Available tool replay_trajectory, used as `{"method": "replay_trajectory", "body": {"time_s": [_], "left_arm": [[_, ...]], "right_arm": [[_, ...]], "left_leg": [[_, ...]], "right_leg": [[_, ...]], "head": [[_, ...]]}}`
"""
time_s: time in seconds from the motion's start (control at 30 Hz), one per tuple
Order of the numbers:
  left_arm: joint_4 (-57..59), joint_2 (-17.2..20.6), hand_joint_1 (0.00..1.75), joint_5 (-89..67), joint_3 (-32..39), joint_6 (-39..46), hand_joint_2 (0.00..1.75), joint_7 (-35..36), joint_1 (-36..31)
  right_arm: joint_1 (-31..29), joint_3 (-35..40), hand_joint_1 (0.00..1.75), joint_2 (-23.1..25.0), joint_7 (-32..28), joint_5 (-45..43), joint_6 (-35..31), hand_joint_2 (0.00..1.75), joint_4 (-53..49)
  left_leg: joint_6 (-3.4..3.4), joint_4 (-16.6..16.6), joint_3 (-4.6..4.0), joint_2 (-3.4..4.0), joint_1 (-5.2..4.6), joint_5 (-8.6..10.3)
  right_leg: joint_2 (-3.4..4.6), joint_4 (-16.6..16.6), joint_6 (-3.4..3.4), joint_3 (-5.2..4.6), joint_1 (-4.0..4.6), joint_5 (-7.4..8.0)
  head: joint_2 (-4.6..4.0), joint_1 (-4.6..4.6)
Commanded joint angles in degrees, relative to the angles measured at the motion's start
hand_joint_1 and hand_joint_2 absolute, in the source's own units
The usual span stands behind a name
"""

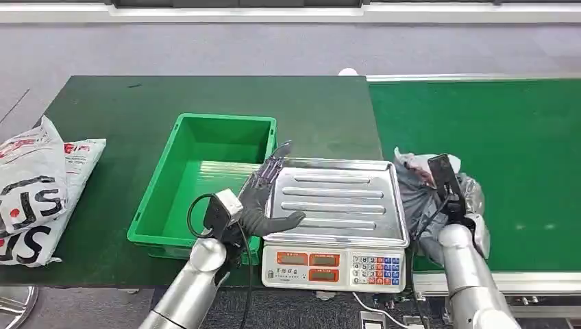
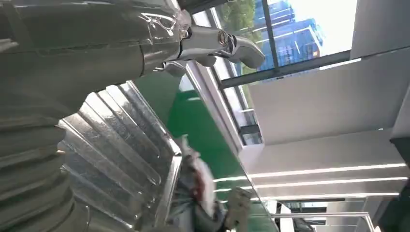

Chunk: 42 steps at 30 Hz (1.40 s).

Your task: Moved the parcel from conveyor to table for the left to box.

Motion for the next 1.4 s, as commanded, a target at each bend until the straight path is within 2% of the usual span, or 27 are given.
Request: {"method": "replay_trajectory", "body": {"time_s": [0.03, 0.13, 0.2, 0.33, 0.43, 0.5, 0.57, 0.63, 0.67, 0.7, 0.73, 0.77, 0.8, 1.03, 1.07, 1.2, 1.27, 1.4], "left_arm": [[8.8, -0.3, 0.0, 0.1, 0.0, -1.1, 1.75, -2.8, -5.4], [10.9, -0.8, 0.0, 0.1, -0.1, -1.2, 1.75, -3.7, -6.8], [11.8, -1.0, 0.0, 0.0, -0.2, -1.3, 1.75, -4.1, -7.4], [12.0, -1.0, 0.0, 0.0, -0.2, -1.3, 1.75, -4.2, -7.5], [13.3, -1.2, 0.0, 0.0, -0.3, -1.1, 1.75, -5.0, -8.3], [13.6, -1.2, 0.0, 0.1, -0.2, -0.8, 1.75, -5.4, -8.5], [13.7, -1.0, 0.0, 0.1, -0.1, -0.3, 1.75, -5.8, -8.6], [13.9, -0.5, 0.0, 0.4, 0.1, 0.1, 1.75, -6.2, -8.8], [14.1, -0.4, 0.0, 0.6, 0.3, 0.2, 1.75, -6.3, -9.2], [14.4, -0.5, 0.0, 0.6, 0.6, 0.4, 1.75, -6.2, -9.6], [14.7, -0.6, 0.0, 0.7, 0.7, 0.3, 1.75, -6.0, -10.0], [14.9, -0.6, 0.0, 0.6, 0.7, 0.2, 1.75, -6.0, -10.2], [15.1, -0.7, 0.0, 0.6, 0.8, 0.2, 1.75, -6.0, -10.4], [15.3, -0.8, 0.0, 0.6, 0.8, 0.2, 1.75, -6.0, -10.4], [14.9, -0.9, 0.0, 0.5, 0.7, 0.1, 1.75, -6.0, -10.3], [14.9, -2.2, 0.0, -0.3, 1.7, 0.1, 1.75, -4.6, -10.4], [16.7, -3.0, 0.0, -1.1, 1.7, 0.0, 1.75, -5.2, -11.2], [16.9, -3.0, 0.0, -1.1, 1.8, 0.0, 1.75, -5.3, -11.4]], "right_arm": [[8.7, -9.3, 1.75, 4.9, -15.4, -13.0, -12.5, 1.75, -28.1], [11.2, -10.4, 1.75, 6.6, -22.6, -18.7, -16.8, 1.75, -35.9], [12.6, -10.3, 1.75, 7.5, -24.7, -21.0, -18.1, 1.75, -39.9], [12.8, -10.2, 1.75, 7.6, -24.7, -20.9, -18.2, 1.75, -40.5], [13.6, -9.6, 1.75, 9.0, -31.2, -26.1, -21.9, 1.75, -43.8], [14.5, -7.8, 1.75, 9.2, -32.9, -30.1, -21.8, 1.75, -46.8], [15.7, -2.5, 1.75, 8.1, -32.9, -32.6, -19.7, 1.75, -49.8], [14.5, 2.9, 1.75, 7.1, -31.6, -29.3, -13.6, 1.75, -48.1], [12.0, 6.6, 1.75, 6.6, -27.7, -23.3, -10.1, 1.75, -45.6], [9.6, 8.5, 1.75, 6.8, -22.2, -16.5, -9.9, 1.75, -42.1], [7.7, 11.3, 1.75, 6.5, -20.3, -18.2, -3.2, 1.75, -39.0], [6.3, 12.1, 1.75, 6.3, -19.9, -19.1, -0.4, 1.75, -36.8], [5.0, 12.4, 1.75, 6.5, -20.6, -19.0, -0.7, 1.75, -34.2], [5.8, 12.5, 1.75, 5.3, -21.4, -19.0, -0.1, 1.75, -34.5], [5.4, 13.0, 1.75, 5.9, -16.6, -8.8, -5.2, 1.75, -33.8], [4.8, 8.5, 1.75, 10.1, -14.1, -10.3, -2.6, 1.75, -34.3], [2.8, 8.0, 1.75, 10.1, -14.0, -9.0, -2.0, 1.75, -32.2], [2.5, 8.2, 1.75, 9.7, -13.6, -8.3, -2.0, 1.75, -31.5]], "left_leg": [[-0.06, 0.0, 0.1, -0.07, 0.04, -0.03], [-0.04, 0.0, 0.03, -0.06, 0.0, -0.02], [-0.07, -0.1, 0.12, -0.01, 0.03, -0.04], [-0.04, -0.1, 0.08, 0.07, 0.02, -0.04], [-0.04, 0.0, 0.06, 0.24, -0.01, -0.04], [-0.05, 0.0, 0.05, 0.23, 0.01, -0.04], [-0.06, 0.0, 0.07, 0.26, 0.0, -0.05], [-0.09, -0.1, 0.21, 0.42, 0.06, -0.11], [-0.07, 0.0, 0.14, 0.55, 0.03, -0.11], [-0.05, 0.0, 0.06, 0.61, -0.01, -0.09], [-0.06, 0.0, 0.12, 0.71, 0.02, -0.11], [-0.05, 0.0, 0.07, 0.82, 0.0, -0.11], [-0.09, -0.1, 0.15, 1.13, 0.04, -0.12], [-0.07, -0.1, 0.09, 0.4, 0.05, 0.11], [-0.06, -0.1, 0.17, 0.44, 0.08, 0.08], [-0.05, -0.1, 0.1, 0.46, 0.09, 0.06], [-0.04, 0.0, -0.05, 0.29, 0.03, 0.11], [-0.05, -0.1, 0.02, 0.36, 0.06, 0.1]], "right_leg": [[-0.13, 0.0, -0.1, 0.1, 0.06, -0.08], [-0.1, 0.0, -0.07, 0.01, 0.01, -0.06], [-0.07, 0.0, -0.13, 0.1, 0.05, -0.07], [0.02, 0.0, -0.08, 0.03, 0.03, -0.04], [0.25, 0.0, -0.06, -0.08, 0.0, -0.02], [0.23, 0.0, -0.06, -0.07, 0.02, -0.03], [0.24, 0.0, -0.08, -0.07, 0.01, -0.03], [0.37, -0.1, -0.13, 0.05, 0.08, -0.03], [0.51, 0.0, -0.09, -0.06, 0.04, 0.01], [0.6, 0.0, -0.05, -0.14, 0.0, 0.05], [0.69, 0.0, -0.08, -0.1, 0.03, 0.07], [0.8, 0.0, -0.06, -0.17, 0.0, 0.1], [1.09, 0.0, -0.09, -0.14, 0.04, 0.17], [0.3, 0.0, -0.07, -0.05, 0.06, 0.08], [0.35, -0.1, -0.1, 0.04, 0.1, 0.08], [0.41, -0.1, -0.08, 0.01, 0.1, 0.1], [0.27, 0.0, -0.05, -0.11, 0.03, 0.08], [0.32, 0.0, -0.08, -0.05, 0.06, 0.1]], "head": [[0.0, -0.02], [0.0, 0.0], [0.0, -0.02], [0.0, 0.0], [0.0, 0.0], [0.0, 0.0], [0.0, 0.0], [0.0, -0.02], [0.0, 0.0], [0.0, 0.0], [0.0, 0.0], [0.0, 0.0], [0.0, 0.0], [0.0, -0.02], [0.0, -0.02], [0.0, -0.02], [0.0, -0.02], [0.0, 0.0]]}}
